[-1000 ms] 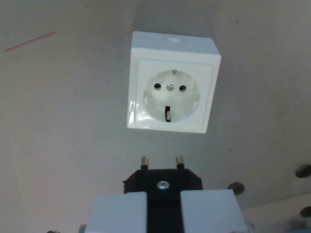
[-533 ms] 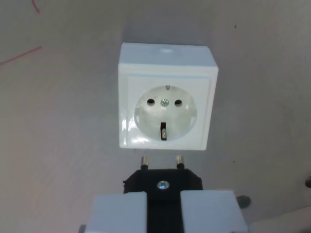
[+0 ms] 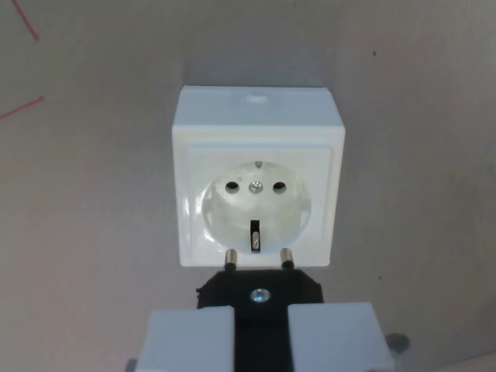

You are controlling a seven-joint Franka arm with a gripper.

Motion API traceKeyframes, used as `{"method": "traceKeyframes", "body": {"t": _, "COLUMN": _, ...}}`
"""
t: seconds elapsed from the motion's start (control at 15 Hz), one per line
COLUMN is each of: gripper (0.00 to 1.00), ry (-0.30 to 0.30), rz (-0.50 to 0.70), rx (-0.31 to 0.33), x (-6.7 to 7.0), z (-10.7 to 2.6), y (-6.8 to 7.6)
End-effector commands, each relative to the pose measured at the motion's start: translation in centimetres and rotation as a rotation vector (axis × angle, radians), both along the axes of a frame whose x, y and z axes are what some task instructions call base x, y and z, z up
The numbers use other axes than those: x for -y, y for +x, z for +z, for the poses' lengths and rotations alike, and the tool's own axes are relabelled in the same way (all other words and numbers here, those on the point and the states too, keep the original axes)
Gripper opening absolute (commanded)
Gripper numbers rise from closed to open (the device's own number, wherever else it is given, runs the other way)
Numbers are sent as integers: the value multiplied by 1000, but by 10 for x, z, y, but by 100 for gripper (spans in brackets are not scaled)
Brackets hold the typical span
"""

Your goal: Move above the white socket

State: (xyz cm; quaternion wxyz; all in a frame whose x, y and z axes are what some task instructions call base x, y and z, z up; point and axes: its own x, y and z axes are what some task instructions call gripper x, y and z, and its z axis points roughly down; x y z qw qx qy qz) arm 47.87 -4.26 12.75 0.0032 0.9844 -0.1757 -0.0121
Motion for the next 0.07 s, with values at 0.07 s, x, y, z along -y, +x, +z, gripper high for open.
{"method": "traceKeyframes", "body": {"t": 0.07, "gripper": 0, "ry": 23, "rz": -40, "rx": 99, "x": 3, "z": -7, "y": -4}}
